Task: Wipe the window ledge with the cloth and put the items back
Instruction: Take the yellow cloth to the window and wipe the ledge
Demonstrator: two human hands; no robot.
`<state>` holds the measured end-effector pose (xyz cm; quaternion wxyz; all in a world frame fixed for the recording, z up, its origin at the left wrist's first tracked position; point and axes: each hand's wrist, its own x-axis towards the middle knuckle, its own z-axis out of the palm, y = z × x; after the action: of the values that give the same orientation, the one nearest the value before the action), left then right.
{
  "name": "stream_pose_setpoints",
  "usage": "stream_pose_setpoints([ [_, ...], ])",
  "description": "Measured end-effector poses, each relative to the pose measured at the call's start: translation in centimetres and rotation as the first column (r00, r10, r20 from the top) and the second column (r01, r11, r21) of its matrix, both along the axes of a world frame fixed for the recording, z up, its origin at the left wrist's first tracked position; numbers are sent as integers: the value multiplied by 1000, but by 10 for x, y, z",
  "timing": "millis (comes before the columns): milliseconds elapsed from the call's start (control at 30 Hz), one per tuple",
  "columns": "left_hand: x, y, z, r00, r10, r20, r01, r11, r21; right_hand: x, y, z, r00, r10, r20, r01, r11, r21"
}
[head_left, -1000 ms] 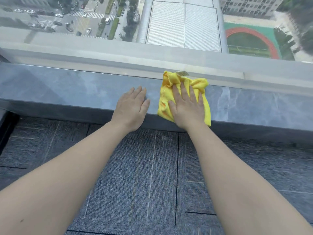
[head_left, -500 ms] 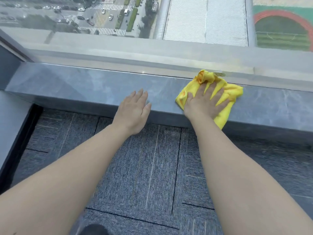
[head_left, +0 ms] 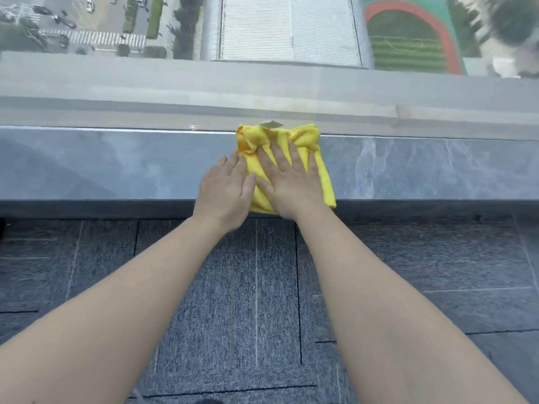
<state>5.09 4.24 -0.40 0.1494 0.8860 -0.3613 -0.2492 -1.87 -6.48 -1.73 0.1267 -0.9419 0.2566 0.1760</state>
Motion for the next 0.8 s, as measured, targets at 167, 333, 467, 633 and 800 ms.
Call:
stream_pose_setpoints([
  [167, -8, -20, 2, 994, -112, 10, 112, 993, 40, -24, -18, 1, 997, -71, -20, 71, 997, -5],
  [333, -26, -50, -9, 990, -109, 88, 110, 994, -12, -62, -57, -3, 987, -161, 16, 162, 985, -56],
  [467, -53, -74, -11, 984, -121, 128, 115, 992, 51, -94, -95, -7, 964, -263, 21, 264, 961, -87],
  [633, -82, -91, -11, 976, -151, 160, 140, 987, 75, -131, -134, -7, 868, -496, 31, 496, 862, -99],
  [800, -98, -92, -11, 968, -150, 202, 129, 985, 112, -109, -137, -6, 792, -611, 28, 611, 789, -69],
])
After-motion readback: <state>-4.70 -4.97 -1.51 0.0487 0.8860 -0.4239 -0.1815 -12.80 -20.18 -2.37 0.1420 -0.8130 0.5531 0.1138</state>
